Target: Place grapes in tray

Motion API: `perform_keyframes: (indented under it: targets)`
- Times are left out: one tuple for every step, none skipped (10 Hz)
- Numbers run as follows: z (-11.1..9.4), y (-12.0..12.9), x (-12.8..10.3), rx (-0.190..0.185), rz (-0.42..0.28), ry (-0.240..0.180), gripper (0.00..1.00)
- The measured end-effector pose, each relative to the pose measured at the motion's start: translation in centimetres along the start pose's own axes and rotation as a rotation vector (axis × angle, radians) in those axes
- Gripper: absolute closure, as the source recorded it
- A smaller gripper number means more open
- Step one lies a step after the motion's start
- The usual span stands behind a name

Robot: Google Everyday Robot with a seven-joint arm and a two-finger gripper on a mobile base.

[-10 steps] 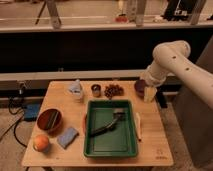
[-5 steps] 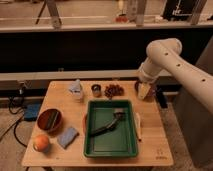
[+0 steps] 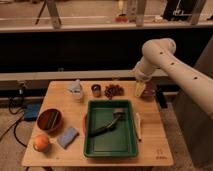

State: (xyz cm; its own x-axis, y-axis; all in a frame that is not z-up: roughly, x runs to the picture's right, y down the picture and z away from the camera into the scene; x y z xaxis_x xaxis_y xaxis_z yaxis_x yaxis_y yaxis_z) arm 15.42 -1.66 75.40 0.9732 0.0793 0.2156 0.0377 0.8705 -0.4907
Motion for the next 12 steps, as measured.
perform_keyframes:
  targets:
    - [0.3,-0.3,-0.2,0.0,-0.003,-0.004,0.2]
    - [0.6,-0.7,-0.4,0.0,-0.005,-0.008,0.2]
    - [1.2,-1.1,-0.4,-0.001,-0.004,-0.012,0.2]
    - [1.7,-1.5,-0.6,-0.001,-0.007,-0.017,0.2]
    - [2.2,-1.9,-0.8,-0.003,-0.01,-0.02,0.2]
    - [2.6,-2.1,-1.0,-0.003,-0.013,-0.023,0.2]
    - [3.0,-2.3,-1.0,-0.003,-0.011,-0.025,0.2]
    - [3.5,-2.7,-1.1,-0.003,-0.008,-0.028,0.2]
    - [4.2,-3.2,-1.4,-0.004,-0.009,-0.032,0.2]
    - [4.6,-3.5,-1.7,-0.005,-0.011,-0.036,0.2]
    - [4.9,-3.7,-1.8,-0.005,-0.01,-0.038,0.2]
    - [5.3,-4.0,-1.9,-0.005,-0.008,-0.042,0.2]
